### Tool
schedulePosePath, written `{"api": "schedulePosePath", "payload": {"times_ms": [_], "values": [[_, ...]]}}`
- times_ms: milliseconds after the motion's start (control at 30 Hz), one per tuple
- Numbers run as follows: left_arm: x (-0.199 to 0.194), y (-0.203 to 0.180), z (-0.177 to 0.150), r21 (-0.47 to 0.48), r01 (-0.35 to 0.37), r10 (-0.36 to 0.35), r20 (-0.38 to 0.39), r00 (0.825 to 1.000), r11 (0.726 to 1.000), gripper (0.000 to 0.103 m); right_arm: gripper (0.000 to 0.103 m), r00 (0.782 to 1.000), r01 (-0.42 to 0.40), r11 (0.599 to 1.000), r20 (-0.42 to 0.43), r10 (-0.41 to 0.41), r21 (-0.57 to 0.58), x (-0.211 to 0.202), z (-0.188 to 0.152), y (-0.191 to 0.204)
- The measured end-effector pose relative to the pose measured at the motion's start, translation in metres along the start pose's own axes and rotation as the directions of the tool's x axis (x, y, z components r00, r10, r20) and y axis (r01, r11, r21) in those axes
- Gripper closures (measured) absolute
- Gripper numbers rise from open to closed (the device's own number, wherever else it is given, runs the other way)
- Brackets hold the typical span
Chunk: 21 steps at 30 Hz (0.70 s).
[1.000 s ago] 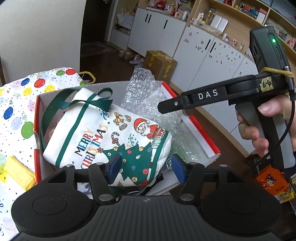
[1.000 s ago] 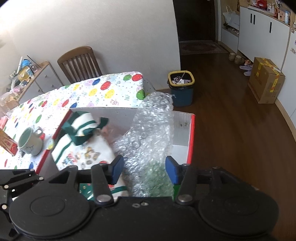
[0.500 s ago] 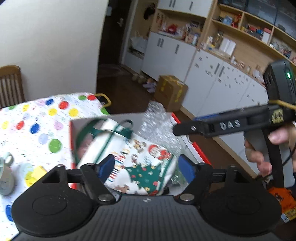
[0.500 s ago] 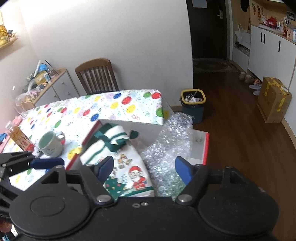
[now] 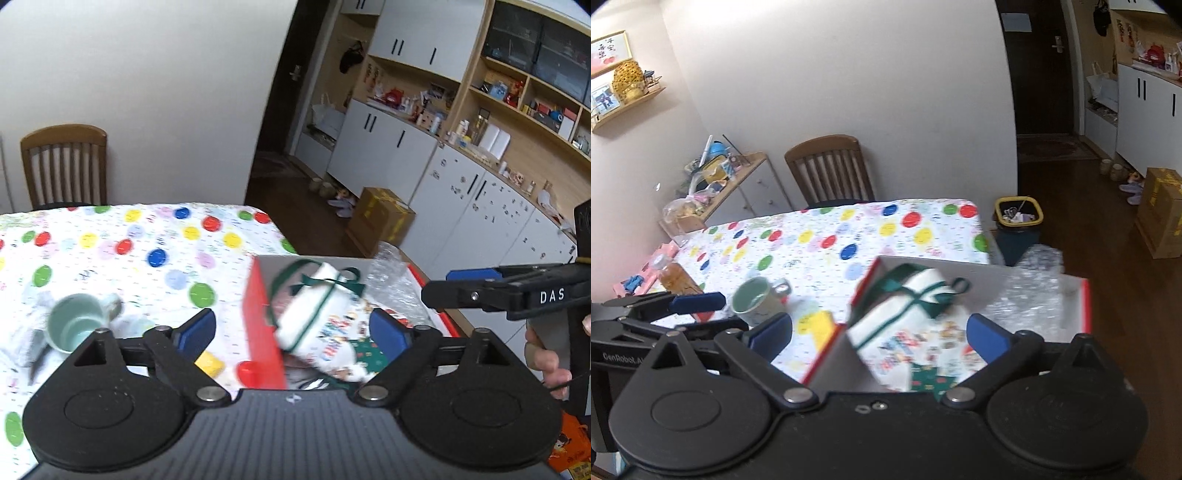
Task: Organize soft objects
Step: 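Withdraw both tools from the box toward the items on the table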
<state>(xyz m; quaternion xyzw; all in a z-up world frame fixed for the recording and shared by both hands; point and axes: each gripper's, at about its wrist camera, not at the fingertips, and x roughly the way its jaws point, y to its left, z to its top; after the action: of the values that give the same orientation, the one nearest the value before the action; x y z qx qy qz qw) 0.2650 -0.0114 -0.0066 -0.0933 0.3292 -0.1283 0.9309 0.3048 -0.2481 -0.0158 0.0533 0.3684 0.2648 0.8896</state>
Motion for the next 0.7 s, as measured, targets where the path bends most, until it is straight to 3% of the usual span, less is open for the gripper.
{"api": "schedulePosePath", "payload": {"times_ms": [167,300,467,700], "values": [[-0.019,0.044,-0.002,-0.019,-0.001,0.001,-0.005,1.000,1.000,0.010,0.001,1.000,-0.023,1.000,-0.009,0.023,0.000,0.012,-0.003,0.036],[-0.029,0.076,-0.005,-0.015,-0.021,0.021,-0.013,1.000,1.000,0.000,0.001,0.999,-0.030,0.998,-0.028,0.028,-0.057,0.027,-0.006,0.069],[-0.038,0.124,-0.015,-0.042,-0.046,0.047,0.002,0.999,0.998,0.000,0.001,0.998,-0.038,0.992,-0.061,0.031,-0.122,0.052,-0.009,0.105],[-0.033,0.192,-0.026,-0.062,-0.152,0.152,0.000,0.988,0.986,0.000,0.003,0.992,-0.018,0.981,-0.122,-0.006,-0.193,0.099,-0.018,0.140]]}}
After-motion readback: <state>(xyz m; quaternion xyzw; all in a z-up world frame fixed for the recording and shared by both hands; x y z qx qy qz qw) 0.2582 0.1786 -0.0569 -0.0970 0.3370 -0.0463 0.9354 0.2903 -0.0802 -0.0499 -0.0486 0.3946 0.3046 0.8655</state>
